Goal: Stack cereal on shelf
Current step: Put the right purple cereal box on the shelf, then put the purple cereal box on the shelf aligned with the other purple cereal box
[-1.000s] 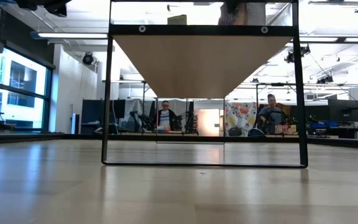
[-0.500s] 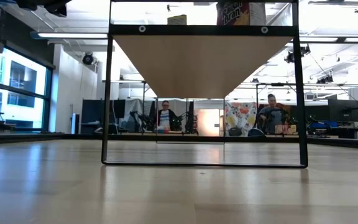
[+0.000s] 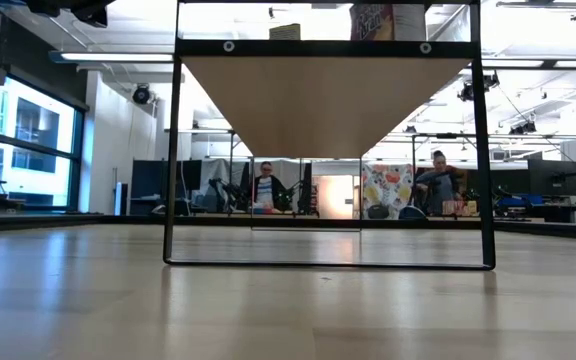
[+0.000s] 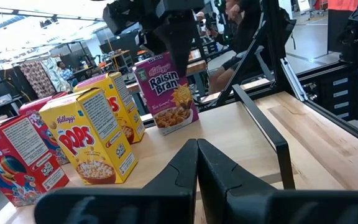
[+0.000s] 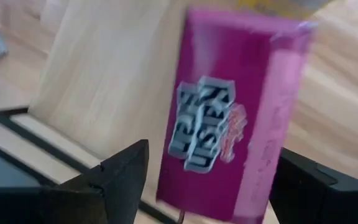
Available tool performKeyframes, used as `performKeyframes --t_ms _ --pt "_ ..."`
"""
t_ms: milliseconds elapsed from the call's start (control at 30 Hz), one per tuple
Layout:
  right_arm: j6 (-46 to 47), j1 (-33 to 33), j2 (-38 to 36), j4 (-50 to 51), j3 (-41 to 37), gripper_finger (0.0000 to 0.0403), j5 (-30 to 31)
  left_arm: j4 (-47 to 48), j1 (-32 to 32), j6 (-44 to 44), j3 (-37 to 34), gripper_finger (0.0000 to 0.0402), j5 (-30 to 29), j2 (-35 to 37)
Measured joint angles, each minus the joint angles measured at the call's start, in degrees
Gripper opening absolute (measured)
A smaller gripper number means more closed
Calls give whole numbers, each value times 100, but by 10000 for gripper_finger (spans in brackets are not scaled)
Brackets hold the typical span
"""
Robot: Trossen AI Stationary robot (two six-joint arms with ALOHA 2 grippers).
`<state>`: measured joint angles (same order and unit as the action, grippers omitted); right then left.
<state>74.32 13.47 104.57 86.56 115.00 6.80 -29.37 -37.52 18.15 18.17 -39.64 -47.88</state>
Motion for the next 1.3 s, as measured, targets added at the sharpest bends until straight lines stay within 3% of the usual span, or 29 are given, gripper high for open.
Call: performKeyframes --t_ms 367,633,867,1167,1300 --pt "-140 2 -7 -101 0 277 -636 -1 0 0 0 0 0 0" --pt "-379 2 -7 -316 0 277 -733 -2 0 0 0 0 0 0" --pt "-554 41 -9 139 0 277 -1162 5 -1 1 0 0 0 0" --pt "-1371 513 -43 337 -47 277 -1797 9 -4 -46 0 0 0 -2" --pt "-1134 986 -403 326 -335 277 -1655 100 -4 -158 0 0 0 -1"
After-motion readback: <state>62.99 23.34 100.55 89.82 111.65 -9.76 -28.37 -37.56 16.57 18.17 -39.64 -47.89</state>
